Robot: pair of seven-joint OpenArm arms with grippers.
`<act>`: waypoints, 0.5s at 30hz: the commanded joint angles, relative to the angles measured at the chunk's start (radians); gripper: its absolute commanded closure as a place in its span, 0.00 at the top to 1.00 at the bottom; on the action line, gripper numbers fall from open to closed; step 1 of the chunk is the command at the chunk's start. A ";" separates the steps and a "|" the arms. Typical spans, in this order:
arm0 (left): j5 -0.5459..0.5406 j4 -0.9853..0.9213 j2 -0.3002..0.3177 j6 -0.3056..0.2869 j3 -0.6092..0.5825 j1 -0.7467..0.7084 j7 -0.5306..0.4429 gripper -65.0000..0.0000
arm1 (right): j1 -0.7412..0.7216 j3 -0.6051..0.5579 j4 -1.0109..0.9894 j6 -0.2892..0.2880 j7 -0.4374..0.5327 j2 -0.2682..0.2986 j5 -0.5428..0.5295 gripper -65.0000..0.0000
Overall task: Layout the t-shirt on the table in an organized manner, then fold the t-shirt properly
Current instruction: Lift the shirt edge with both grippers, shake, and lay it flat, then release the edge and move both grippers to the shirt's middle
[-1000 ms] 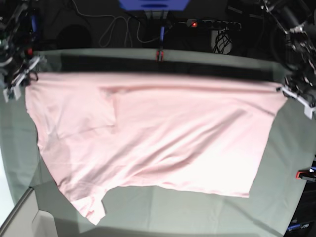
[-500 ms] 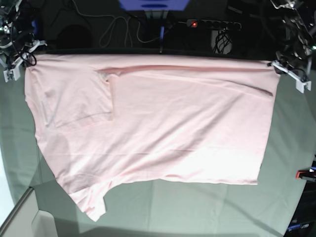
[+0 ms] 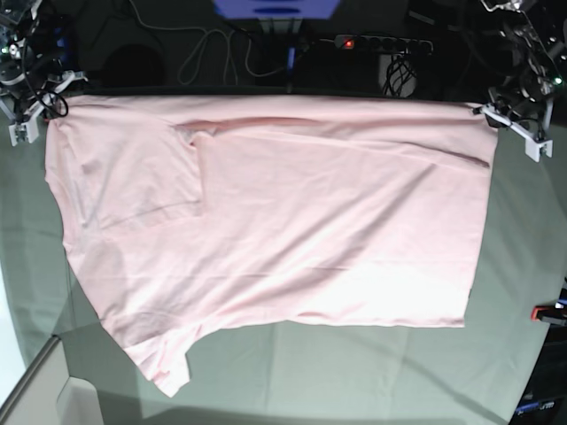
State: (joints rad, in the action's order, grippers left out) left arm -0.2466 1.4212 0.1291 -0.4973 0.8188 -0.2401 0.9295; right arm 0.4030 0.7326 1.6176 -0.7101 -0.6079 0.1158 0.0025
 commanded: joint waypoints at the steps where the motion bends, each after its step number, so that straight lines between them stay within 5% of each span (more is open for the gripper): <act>1: -0.004 0.019 0.019 0.005 0.004 0.002 -0.011 0.01 | 0.006 0.006 0.014 0.012 0.015 0.017 -0.003 0.00; 6: -0.003 0.019 0.020 0.005 0.004 0.028 -0.011 0.01 | 0.006 0.006 0.011 0.012 0.013 0.017 -0.002 0.01; 9: -0.003 0.019 0.020 0.005 0.004 0.031 -0.007 0.06 | 0.006 0.011 0.011 0.012 0.012 0.018 -0.002 0.13; 15: -0.003 0.086 0.030 0.007 0.004 0.026 -0.002 0.46 | 0.006 0.025 0.016 0.012 0.010 0.034 -0.002 0.34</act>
State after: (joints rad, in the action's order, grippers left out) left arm -0.2363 1.4899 0.1402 -0.4896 0.8192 -0.2184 0.9428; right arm 0.4053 0.7486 1.6165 -0.7097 -0.6090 0.1371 0.0032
